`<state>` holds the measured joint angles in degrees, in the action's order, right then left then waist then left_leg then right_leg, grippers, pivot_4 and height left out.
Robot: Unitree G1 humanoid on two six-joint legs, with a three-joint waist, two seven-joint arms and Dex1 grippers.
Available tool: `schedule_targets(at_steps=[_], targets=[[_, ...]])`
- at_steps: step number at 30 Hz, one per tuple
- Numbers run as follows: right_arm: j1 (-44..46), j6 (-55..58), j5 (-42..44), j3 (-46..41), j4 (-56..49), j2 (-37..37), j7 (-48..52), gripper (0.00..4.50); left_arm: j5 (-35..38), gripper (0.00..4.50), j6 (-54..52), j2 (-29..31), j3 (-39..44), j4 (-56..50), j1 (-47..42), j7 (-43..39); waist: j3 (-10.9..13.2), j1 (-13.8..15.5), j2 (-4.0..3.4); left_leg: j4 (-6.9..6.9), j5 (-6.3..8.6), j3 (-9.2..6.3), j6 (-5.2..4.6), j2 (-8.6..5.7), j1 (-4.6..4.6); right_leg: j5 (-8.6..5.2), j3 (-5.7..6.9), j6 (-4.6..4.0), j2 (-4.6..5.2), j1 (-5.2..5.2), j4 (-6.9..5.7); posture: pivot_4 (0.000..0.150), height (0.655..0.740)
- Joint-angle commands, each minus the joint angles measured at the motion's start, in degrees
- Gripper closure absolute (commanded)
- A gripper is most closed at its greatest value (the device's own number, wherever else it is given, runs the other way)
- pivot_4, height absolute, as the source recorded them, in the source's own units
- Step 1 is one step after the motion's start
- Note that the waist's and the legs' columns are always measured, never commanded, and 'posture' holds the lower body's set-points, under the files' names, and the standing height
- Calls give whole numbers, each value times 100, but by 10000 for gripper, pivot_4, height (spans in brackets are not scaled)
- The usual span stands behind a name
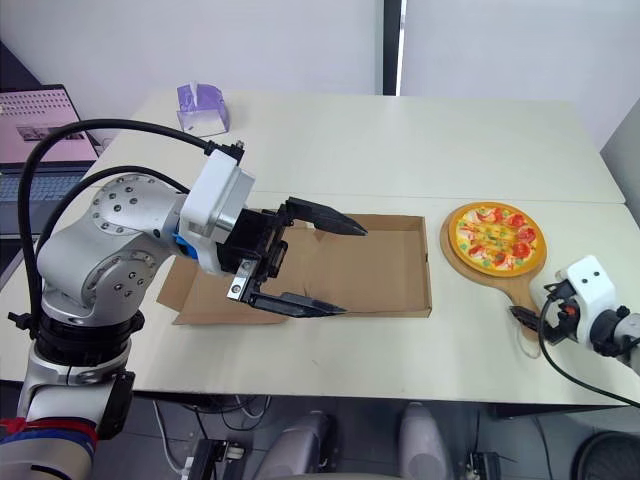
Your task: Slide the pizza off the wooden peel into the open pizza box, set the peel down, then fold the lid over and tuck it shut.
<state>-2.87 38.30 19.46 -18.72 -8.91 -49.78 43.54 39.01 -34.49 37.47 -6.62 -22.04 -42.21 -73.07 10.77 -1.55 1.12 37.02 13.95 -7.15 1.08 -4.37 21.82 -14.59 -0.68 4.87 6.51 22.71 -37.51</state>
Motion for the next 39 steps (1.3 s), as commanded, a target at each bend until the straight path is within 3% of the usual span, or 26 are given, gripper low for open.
schedule_targets(at_steps=[1,9,12,17,19,27,39], targets=[[135,185,-68,154,-192,135,-282,0,-10,169,129,30,85,-169,32,87,0,3,0,-1,0,0,0,0,0,0,1,0,-1,0,4,1500,7400],[37,604,41,123,-340,539,-722,0,24,169,93,22,89,-278,78,252,-2,4,3,-3,0,-5,-1,9,0,19,2,-2,-21,-10,36,1500,7400],[162,781,178,18,-321,801,-883,6108,1,0,114,21,65,-268,77,275,-5,-9,8,-3,0,-10,-1,11,-3,21,1,1,-34,-13,45,1500,7400],[171,796,195,48,-330,910,-907,24253,-50,0,155,27,29,-181,-11,224,-5,-6,8,-3,0,-9,-1,12,-3,22,0,2,-35,-13,46,1500,7400],[182,795,208,43,-324,969,-975,29476,-73,0,169,25,30,-123,-54,200,-5,-10,9,-4,1,-10,-1,12,-4,24,-1,-1,-36,-13,48,1500,7400],[702,172,175,1,-249,1315,-1118,29486,10,0,-35,84,321,103,-51,513,-5,-62,26,-5,1,-9,-1,30,-6,29,-13,-2,-67,-6,52,1500,7400],[3265,-966,-361,1201,829,861,-132,29486,113,0,-564,818,1214,653,-58,1041,13,-117,-2,-13,0,54,0,96,27,67,-34,-54,-117,62,44,1500,7400]])
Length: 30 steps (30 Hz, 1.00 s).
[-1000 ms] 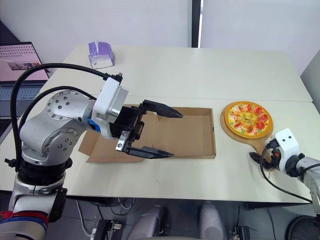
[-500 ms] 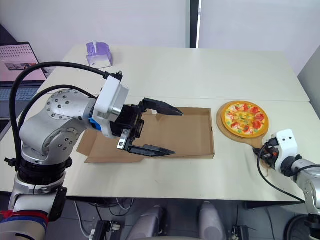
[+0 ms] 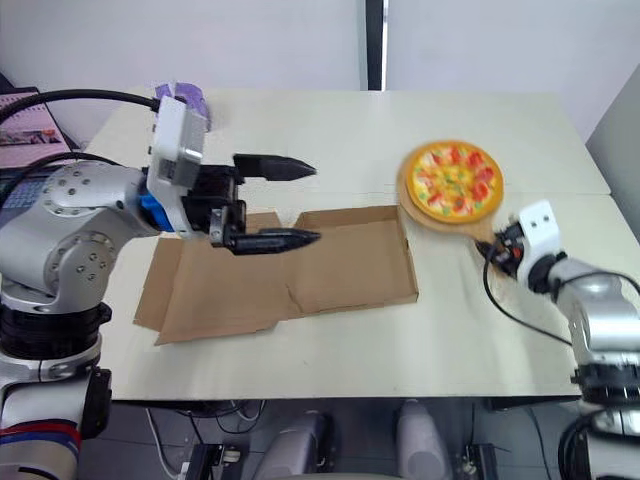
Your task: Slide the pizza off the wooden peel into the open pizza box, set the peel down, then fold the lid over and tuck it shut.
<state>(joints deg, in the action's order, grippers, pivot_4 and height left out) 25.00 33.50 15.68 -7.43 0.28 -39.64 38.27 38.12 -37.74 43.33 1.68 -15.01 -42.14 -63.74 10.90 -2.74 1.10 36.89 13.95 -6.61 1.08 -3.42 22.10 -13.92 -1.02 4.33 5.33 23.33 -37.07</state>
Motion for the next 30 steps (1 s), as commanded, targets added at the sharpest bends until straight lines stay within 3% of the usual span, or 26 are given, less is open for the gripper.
schedule_targets(at_steps=[1,8,16,22,30], targets=[[626,-606,-36,193,5,-180,536,29486,270,0,-361,337,480,-46,-54,118,0,5,0,-3,1,-2,1,1,2,0,2,-1,-4,2,4,1500,7400],[1359,-1195,-209,733,615,-23,1116,29486,526,0,-876,1054,938,47,89,-23,1,46,2,-5,6,-5,7,4,8,1,3,-2,-7,8,8,1500,7400],[1393,-2382,-493,972,873,126,1545,29486,673,0,-1054,1658,1153,-128,501,-269,2,85,0,1,5,-5,9,5,42,4,4,-8,-9,41,2,1500,7400],[1389,-3278,-674,930,1196,232,1632,29486,649,0,-954,1775,1116,-145,569,-331,2,87,0,5,4,2,11,2,59,10,2,-17,-10,61,-2,1500,7400],[1228,-3485,-755,922,1254,204,1609,29486,612,0,-868,1716,1047,-146,545,-335,2,87,0,6,3,7,13,6,70,15,1,-24,-18,76,-5,1500,7400]])
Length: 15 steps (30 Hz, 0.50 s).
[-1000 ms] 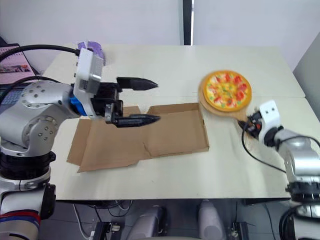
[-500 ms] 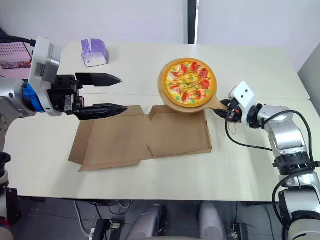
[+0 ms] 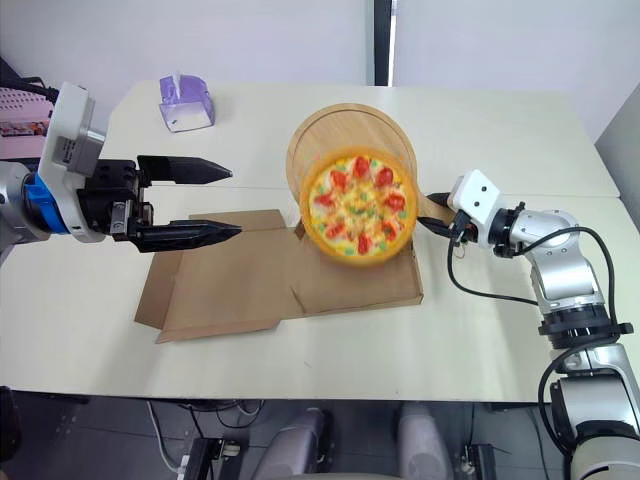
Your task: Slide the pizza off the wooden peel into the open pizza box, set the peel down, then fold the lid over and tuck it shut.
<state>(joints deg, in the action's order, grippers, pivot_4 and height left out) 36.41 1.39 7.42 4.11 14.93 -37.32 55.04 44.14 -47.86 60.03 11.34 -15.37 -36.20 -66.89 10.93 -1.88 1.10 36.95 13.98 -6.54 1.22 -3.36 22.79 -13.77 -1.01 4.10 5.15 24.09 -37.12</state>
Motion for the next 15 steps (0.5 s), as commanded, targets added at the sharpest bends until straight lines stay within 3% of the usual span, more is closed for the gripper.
schedule_targets(at_steps=[1,15], targets=[[86,-317,8,-216,-210,-34,-123,29486,2,0,163,38,65,-100,-58,-30,0,0,0,0,0,0,0,0,0,0,0,0,0,0,0,1500,7400],[457,-926,-697,-229,383,104,-945,29486,-32,0,338,-38,-140,29,-199,-101,0,-3,0,1,-1,4,1,0,-1,1,-3,-1,0,1,-3,1500,7400]])
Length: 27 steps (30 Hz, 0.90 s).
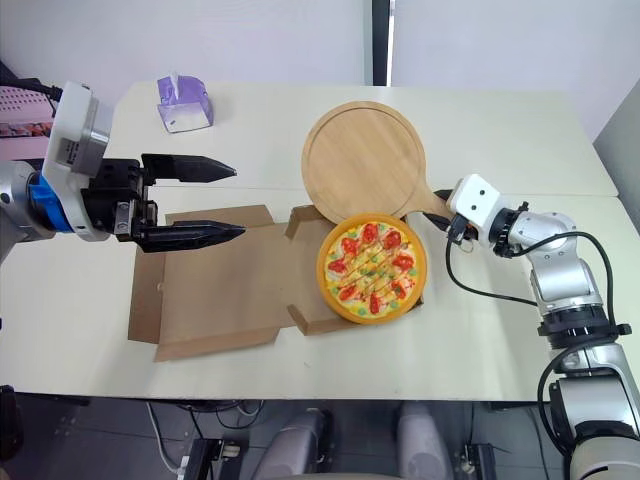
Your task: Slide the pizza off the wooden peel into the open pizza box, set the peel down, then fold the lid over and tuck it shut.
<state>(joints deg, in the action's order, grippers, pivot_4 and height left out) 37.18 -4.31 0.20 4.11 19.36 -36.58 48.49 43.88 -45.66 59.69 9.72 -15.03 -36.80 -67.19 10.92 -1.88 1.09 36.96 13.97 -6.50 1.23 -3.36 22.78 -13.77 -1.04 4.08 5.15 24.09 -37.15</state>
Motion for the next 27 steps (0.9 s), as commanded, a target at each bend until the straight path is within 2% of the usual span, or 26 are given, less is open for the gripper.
schedule_targets(at_steps=[1,9,15,21,27], targets=[[431,-411,7,-232,7,56,-335,29486,-3,0,125,-6,12,-6,-138,-72,0,-6,0,0,-1,1,2,0,0,0,-1,0,0,0,-1,1500,7400],[1043,-1018,-202,-310,582,255,-1027,29486,-20,0,148,-67,-50,-41,-134,-90,0,-17,0,-1,-7,4,12,2,0,1,-4,-1,-2,4,-3,1500,7400],[1149,-866,76,-492,735,83,-793,29486,-63,0,205,-103,-98,-54,-108,-121,0,-9,0,0,-7,3,13,1,0,1,-4,-2,-2,3,-3,1500,7400],[549,672,532,-926,184,-389,-561,29486,-111,0,355,-328,-301,-165,-142,-113,0,23,0,2,-4,0,7,0,4,1,-2,-1,-1,1,-2,1500,7400],[-918,2939,917,-1845,-1162,-881,-946,29486,-349,0,762,-1269,-705,-3,-746,263,0,84,0,9,2,-2,-3,-5,10,2,-1,-1,2,0,-3,1500,7400]])
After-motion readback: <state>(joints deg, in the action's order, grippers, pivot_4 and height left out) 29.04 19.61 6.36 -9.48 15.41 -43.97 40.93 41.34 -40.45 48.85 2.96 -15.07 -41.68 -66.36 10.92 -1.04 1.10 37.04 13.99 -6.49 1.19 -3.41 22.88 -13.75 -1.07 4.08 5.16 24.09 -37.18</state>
